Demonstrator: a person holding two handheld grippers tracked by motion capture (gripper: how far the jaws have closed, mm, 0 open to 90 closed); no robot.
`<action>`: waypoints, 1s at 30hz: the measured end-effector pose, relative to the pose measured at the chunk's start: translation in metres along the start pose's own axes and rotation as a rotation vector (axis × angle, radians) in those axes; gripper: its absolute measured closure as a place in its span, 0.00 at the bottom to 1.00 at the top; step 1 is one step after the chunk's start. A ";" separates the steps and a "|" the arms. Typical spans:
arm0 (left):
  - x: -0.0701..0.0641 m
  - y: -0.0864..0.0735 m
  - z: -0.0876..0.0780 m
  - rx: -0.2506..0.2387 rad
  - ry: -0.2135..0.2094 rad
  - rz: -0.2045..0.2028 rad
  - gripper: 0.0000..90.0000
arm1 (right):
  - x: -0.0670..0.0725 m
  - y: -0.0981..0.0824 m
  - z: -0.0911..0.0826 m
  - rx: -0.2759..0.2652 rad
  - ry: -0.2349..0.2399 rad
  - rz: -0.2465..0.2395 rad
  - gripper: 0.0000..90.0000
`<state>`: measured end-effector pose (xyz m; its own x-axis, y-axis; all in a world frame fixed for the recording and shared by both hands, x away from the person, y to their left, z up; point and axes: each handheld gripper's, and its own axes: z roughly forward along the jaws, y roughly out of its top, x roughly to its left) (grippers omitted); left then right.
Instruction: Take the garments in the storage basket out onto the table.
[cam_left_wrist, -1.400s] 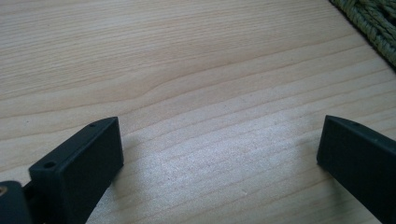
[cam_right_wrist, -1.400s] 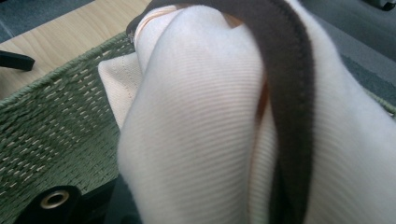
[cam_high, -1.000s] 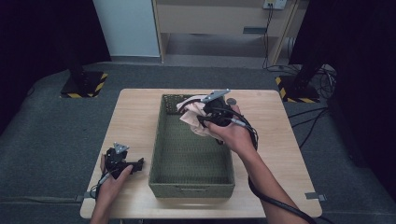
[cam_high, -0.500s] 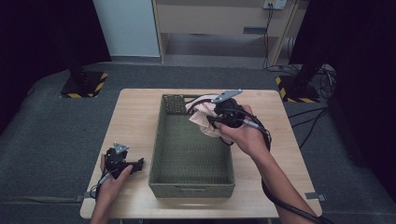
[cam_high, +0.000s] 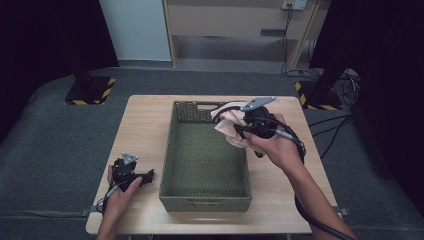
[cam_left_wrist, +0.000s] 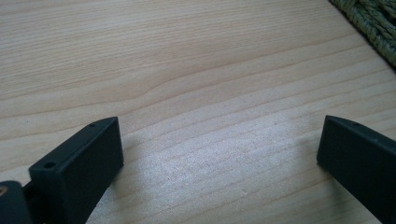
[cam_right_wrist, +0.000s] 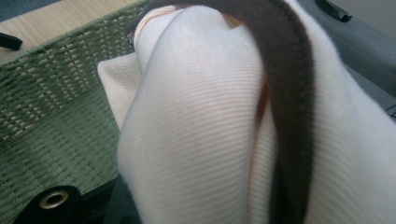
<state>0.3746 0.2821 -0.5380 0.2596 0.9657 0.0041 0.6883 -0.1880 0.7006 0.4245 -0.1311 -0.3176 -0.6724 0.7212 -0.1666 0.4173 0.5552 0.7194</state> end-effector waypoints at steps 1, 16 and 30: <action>0.000 0.000 0.000 0.000 0.000 0.000 0.00 | -0.002 -0.001 -0.001 0.002 -0.003 0.001 0.65; 0.000 0.000 0.000 0.000 0.000 0.000 0.00 | -0.027 -0.020 -0.011 0.028 -0.050 0.030 0.65; 0.000 0.000 0.000 0.000 0.000 0.000 0.00 | -0.056 -0.046 -0.007 0.070 -0.093 0.072 0.65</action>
<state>0.3746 0.2821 -0.5380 0.2598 0.9657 0.0046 0.6884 -0.1885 0.7004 0.4384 -0.2001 -0.3364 -0.5806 0.7939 -0.1807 0.5062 0.5258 0.6836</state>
